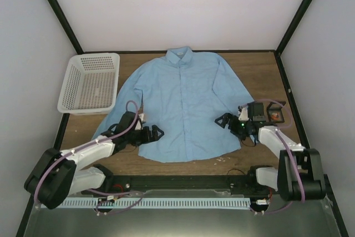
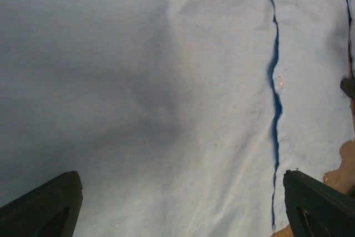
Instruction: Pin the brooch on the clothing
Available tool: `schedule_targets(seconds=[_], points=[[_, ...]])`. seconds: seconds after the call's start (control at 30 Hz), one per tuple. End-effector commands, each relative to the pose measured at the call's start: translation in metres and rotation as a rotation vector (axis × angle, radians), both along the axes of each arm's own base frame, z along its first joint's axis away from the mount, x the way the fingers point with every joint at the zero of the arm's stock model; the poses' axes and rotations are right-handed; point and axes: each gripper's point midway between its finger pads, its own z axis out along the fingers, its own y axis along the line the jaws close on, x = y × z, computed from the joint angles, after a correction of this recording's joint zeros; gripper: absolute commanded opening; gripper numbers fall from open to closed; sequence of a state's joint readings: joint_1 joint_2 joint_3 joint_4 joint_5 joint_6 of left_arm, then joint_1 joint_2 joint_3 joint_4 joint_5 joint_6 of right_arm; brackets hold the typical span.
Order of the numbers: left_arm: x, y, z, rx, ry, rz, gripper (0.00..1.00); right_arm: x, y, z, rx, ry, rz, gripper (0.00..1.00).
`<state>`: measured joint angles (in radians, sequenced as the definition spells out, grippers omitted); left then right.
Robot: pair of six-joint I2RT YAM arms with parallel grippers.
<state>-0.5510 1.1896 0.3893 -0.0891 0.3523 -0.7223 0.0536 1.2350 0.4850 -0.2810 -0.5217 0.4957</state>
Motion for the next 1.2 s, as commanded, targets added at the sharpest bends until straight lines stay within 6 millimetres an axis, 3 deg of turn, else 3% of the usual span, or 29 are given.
schedule_targets(seconds=[0.0,0.13,0.23,0.3,0.43,0.53,0.63,0.77,0.97,1.17], points=[[-0.037,0.034,-0.042,0.087,0.145,0.107,1.00,-0.026,-0.025,-0.020,-0.035,0.113,-0.163,1.00],[-0.053,0.045,-0.039,0.088,0.149,0.121,1.00,-0.021,-0.028,0.003,-0.038,0.053,-0.188,1.00],[-0.046,0.040,-0.005,0.036,0.044,0.103,1.00,-0.005,-0.025,0.044,-0.015,-0.084,-0.170,1.00],[-0.033,0.034,0.028,-0.012,-0.052,0.093,1.00,0.009,-0.030,0.074,-0.038,-0.179,-0.177,1.00],[-0.001,0.017,0.108,-0.088,-0.283,0.051,1.00,0.036,-0.047,0.110,-0.129,-0.271,-0.225,1.00],[0.025,0.005,0.159,-0.082,-0.438,0.013,1.00,0.052,-0.075,0.116,-0.260,-0.252,-0.323,1.00],[0.048,-0.006,0.212,-0.086,-0.560,-0.017,1.00,0.059,-0.117,0.118,-0.376,-0.201,-0.471,0.96],[0.057,-0.018,0.265,-0.113,-0.676,-0.069,1.00,0.059,-0.160,0.117,-0.375,-0.148,-0.586,0.85],[0.064,-0.011,0.285,-0.061,-0.722,-0.062,1.00,0.047,-0.214,0.095,-0.562,-0.072,-0.723,0.74],[0.055,-0.019,0.274,-0.053,-0.650,-0.136,1.00,0.053,-0.235,0.068,-0.631,-0.047,-0.729,0.62]])
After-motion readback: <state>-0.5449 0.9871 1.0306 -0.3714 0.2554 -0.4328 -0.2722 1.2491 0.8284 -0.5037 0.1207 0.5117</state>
